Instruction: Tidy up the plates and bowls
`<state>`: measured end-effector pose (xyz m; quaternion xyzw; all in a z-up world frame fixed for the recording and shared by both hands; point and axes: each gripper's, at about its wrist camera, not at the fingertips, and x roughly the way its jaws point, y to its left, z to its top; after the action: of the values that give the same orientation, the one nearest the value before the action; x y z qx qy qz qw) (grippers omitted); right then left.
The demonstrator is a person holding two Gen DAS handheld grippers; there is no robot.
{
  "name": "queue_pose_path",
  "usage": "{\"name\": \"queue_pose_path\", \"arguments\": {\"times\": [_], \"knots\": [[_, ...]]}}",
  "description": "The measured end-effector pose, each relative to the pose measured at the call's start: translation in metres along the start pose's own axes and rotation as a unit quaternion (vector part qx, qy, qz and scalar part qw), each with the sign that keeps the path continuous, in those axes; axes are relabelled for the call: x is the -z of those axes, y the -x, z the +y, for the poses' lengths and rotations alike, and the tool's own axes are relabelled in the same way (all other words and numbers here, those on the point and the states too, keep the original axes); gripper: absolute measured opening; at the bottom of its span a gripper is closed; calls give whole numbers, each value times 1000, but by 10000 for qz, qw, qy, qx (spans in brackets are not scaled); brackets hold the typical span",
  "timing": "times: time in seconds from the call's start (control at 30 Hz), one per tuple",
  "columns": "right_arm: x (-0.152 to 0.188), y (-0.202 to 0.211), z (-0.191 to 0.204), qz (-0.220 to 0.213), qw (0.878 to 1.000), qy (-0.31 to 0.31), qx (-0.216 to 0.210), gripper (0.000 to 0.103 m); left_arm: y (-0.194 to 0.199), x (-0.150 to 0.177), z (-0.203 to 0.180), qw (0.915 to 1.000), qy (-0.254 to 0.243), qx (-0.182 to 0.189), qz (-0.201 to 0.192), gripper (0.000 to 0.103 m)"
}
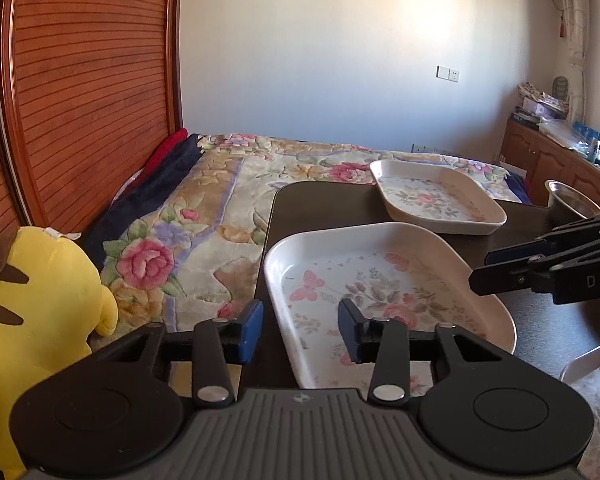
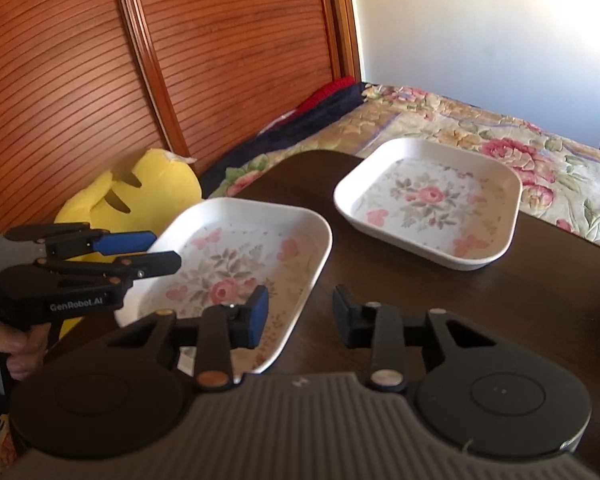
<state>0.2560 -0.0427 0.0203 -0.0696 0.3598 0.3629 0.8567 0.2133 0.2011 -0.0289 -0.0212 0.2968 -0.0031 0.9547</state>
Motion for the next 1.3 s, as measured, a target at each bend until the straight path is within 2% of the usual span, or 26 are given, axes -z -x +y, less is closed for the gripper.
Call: {"name": "queue_pose_path", "arguments": {"times": [0.1,0.17,0.3,0.57,0.87,1.3], "knots": [[0,-6,-1,69,10000,-3,0,35,-2,1,2,10000,37,17,32,36],[1,-8,0,101,9999,-20,-23,29,-3,2,3,10000,73,34,36,34],[1,-11,1,162,9999,-1,-50,27,-4,3,4,9999,106,52,67,25],[4,-15,1,240,9997,-22,-104,20,-2,6,3,9998,156,58,98,16],[6,-8,-6,198,9995,-178,-172,19,9,6,-6,9997,198,71,147,15],[8,27,-13,7,9996,-255,-96,19,28,-3,-32,9999,67,108,52,15]]}}
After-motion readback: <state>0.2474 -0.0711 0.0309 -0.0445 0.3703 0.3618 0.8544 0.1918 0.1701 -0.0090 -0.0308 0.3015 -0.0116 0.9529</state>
